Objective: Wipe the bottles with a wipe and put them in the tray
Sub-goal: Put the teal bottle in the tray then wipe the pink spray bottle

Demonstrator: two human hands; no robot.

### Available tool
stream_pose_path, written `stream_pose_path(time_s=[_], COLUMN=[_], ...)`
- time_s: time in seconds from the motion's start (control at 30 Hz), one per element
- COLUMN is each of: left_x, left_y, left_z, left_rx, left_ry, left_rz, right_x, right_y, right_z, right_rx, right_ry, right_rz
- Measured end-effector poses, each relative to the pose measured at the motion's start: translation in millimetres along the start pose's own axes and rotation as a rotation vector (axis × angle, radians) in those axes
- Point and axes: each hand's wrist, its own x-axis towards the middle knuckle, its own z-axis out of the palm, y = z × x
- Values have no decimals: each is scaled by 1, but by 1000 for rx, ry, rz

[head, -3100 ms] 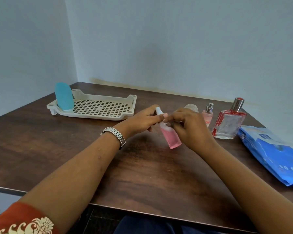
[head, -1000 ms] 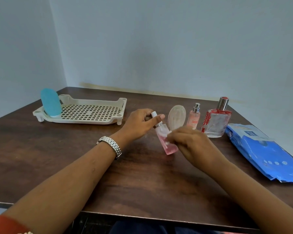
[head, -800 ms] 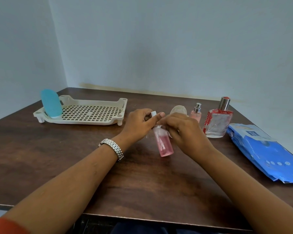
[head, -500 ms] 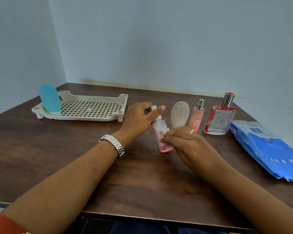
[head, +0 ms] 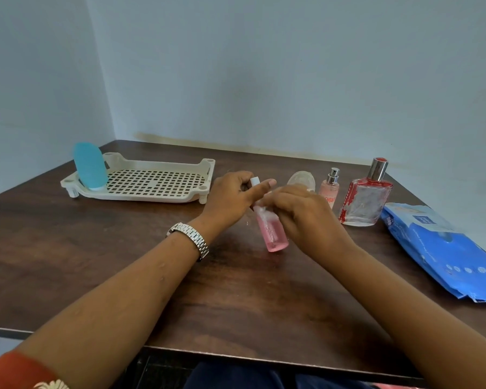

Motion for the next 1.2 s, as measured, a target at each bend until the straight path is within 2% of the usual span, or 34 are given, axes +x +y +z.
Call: stream_pose_path(time_s=[0.13,0.23,0.5,0.6,0.87,1.0,1.2], left_x=[-2,-3,-4,-5,-5,-4,-3], left_y=[0,1,-1,0,1,2,3], left_z=[0,6,8,10,9,8,9], left_rx=[-2,38,77,71,48,28,33], left_ry=[-24,22,118,139,155,152,145], left_rz=[-39,-14,-53,-67,-53,-44,-75], right_x=[0,-14,-47,-44,1,-4,-29], right_y=[-1,-2,-15,-15,-6,-10,-20], right_z=[3,-2,-12,-12,-1,-1,-4], right_rx=[24,38,40,40,35,-25,-190], right_ry=[8,24,-205,-190,33,0,-137], right_rz=[14,34,8,1,40,-15,-163])
